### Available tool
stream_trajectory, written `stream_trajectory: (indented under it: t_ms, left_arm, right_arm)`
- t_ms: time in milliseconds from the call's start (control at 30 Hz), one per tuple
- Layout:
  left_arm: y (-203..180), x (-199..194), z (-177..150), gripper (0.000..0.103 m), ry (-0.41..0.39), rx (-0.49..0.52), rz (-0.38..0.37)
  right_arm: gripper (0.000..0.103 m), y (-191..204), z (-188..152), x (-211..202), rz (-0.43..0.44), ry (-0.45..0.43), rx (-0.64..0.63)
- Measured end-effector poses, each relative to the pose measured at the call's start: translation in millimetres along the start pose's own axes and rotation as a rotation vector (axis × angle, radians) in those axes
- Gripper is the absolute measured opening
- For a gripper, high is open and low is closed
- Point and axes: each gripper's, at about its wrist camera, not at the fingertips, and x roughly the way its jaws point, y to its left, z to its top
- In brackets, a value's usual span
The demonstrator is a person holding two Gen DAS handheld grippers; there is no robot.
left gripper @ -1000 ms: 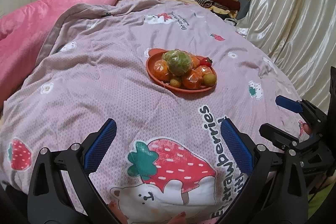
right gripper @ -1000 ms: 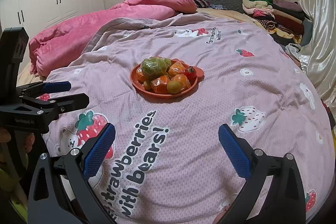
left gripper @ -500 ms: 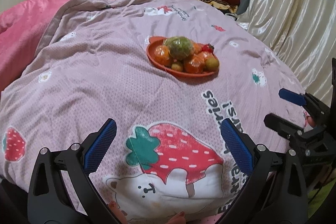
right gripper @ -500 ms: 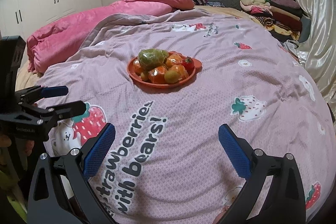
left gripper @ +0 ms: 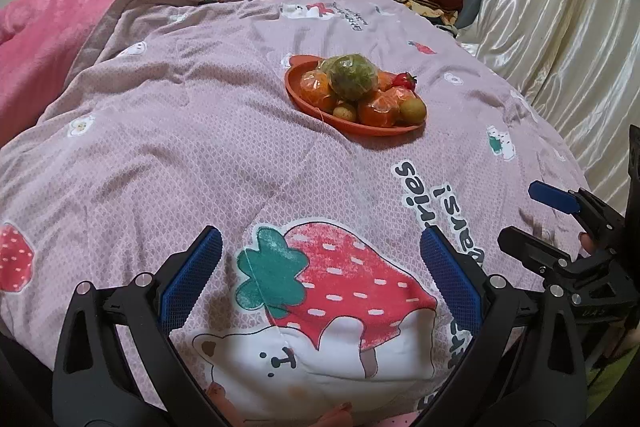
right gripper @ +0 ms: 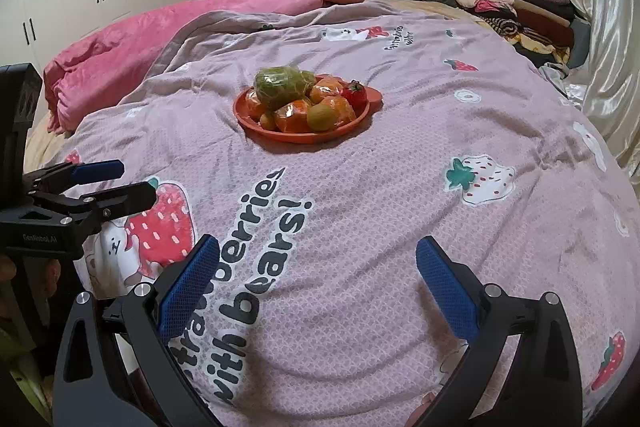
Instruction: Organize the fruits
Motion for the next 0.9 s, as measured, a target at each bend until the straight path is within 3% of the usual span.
stream_trajectory:
  t_ms: [900]
  left_arm:
    - [-2.9,-1.3,1.1,0.093,0.0,0.015,0.009]
  right_arm:
    - [0.098,-0.4,-0.2,-1.9,-0.004,-0.004,0.002]
